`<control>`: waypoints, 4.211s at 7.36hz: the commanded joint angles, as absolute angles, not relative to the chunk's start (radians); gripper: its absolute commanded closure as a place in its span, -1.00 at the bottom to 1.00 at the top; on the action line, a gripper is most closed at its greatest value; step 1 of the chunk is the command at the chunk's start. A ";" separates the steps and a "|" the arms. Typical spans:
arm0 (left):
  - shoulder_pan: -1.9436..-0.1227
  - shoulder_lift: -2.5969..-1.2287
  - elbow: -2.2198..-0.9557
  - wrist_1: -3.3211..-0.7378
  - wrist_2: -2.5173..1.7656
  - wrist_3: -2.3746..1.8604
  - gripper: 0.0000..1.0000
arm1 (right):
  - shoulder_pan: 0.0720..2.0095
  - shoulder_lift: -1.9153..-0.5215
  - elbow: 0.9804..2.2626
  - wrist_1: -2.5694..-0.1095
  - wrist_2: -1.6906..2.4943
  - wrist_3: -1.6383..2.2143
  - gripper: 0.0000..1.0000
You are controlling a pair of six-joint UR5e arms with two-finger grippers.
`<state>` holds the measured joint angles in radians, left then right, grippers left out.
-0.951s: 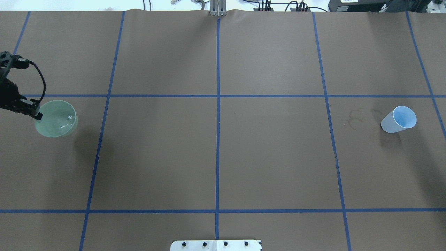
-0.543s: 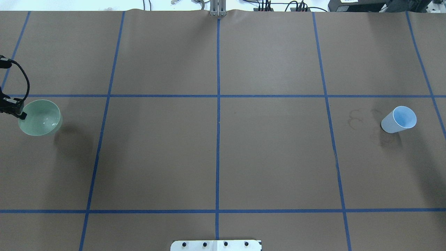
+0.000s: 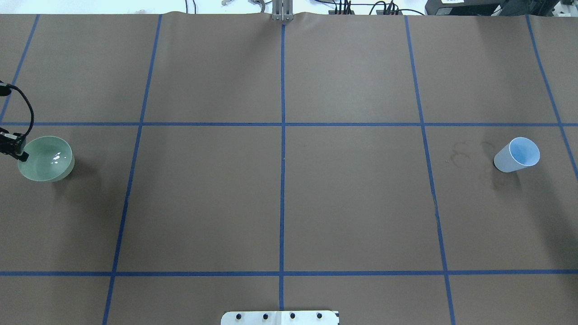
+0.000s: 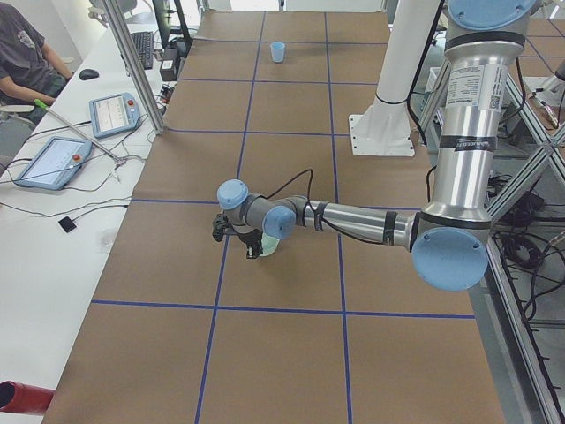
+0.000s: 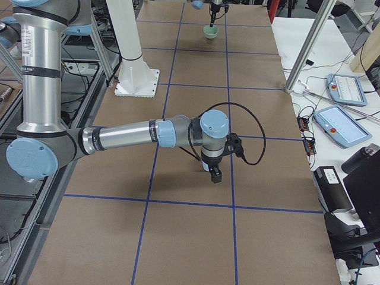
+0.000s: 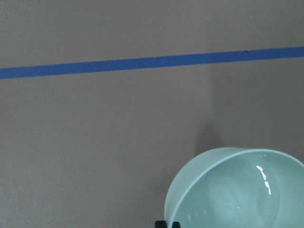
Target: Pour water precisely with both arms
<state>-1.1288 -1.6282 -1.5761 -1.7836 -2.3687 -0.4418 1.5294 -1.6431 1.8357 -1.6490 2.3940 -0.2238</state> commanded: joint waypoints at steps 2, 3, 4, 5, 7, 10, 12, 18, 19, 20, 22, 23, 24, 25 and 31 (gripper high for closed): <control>-1.124 -1.623 -1.572 -1.786 -2.372 -0.442 -0.38 | 1.529 -1.643 1.839 -1.649 2.396 -0.222 -1.00; -1.123 -1.623 -1.575 -1.784 -2.372 -0.448 -0.99 | 1.529 -1.643 1.839 -1.649 2.398 -0.221 -1.00; -1.132 -1.623 -1.592 -1.779 -2.403 -0.446 -1.00 | 1.529 -1.641 1.841 -1.649 2.399 -0.219 -1.00; -1.158 -1.628 -1.633 -1.764 -2.437 -0.459 -1.00 | 1.529 -1.641 1.839 -1.649 2.401 -0.219 -1.00; -1.294 -1.628 -1.791 -1.618 -2.434 -0.442 -1.00 | 1.529 -1.643 1.839 -1.649 2.399 -0.221 -1.00; -1.486 -1.606 -1.804 -1.490 -2.431 -0.141 -1.00 | 1.529 -1.644 1.832 -1.649 2.391 -0.221 -1.00; -1.569 -1.605 -1.754 -1.431 -2.430 -0.091 -1.00 | 1.529 -1.654 1.825 -1.649 2.390 -0.221 -1.00; -1.571 -1.565 -1.755 -1.431 -2.377 -0.020 -1.00 | 1.534 -1.684 1.832 -1.646 2.376 -0.204 -1.00; -1.568 -1.536 -1.797 -1.430 -2.369 -0.020 -1.00 | 1.534 -1.686 1.832 -1.649 2.379 -0.203 -1.00; -1.565 -1.534 -1.798 -1.431 -2.367 -0.020 -1.00 | 1.534 -1.686 1.812 -1.646 2.369 -0.196 -1.00; -1.566 -1.534 -1.809 -1.431 -2.367 -0.020 -1.00 | 1.534 -1.693 1.810 -1.641 2.341 -0.149 -1.00; -1.566 -1.537 -1.809 -1.431 -2.367 -0.020 -1.00 | 1.535 -1.703 1.812 -1.640 2.324 -0.147 -1.00; -1.565 -1.537 -1.807 -1.433 -2.367 -0.020 -1.00 | 1.537 -1.709 1.812 -1.640 2.310 -0.147 -1.00; -1.565 -1.537 -1.807 -1.433 -2.367 -0.020 -1.00 | 1.536 -1.707 1.809 -1.640 2.289 -0.147 -1.00; -1.565 -1.526 -1.801 -1.433 -2.367 -0.020 -1.00 | 1.536 -1.709 1.807 -1.640 2.287 -0.147 -1.00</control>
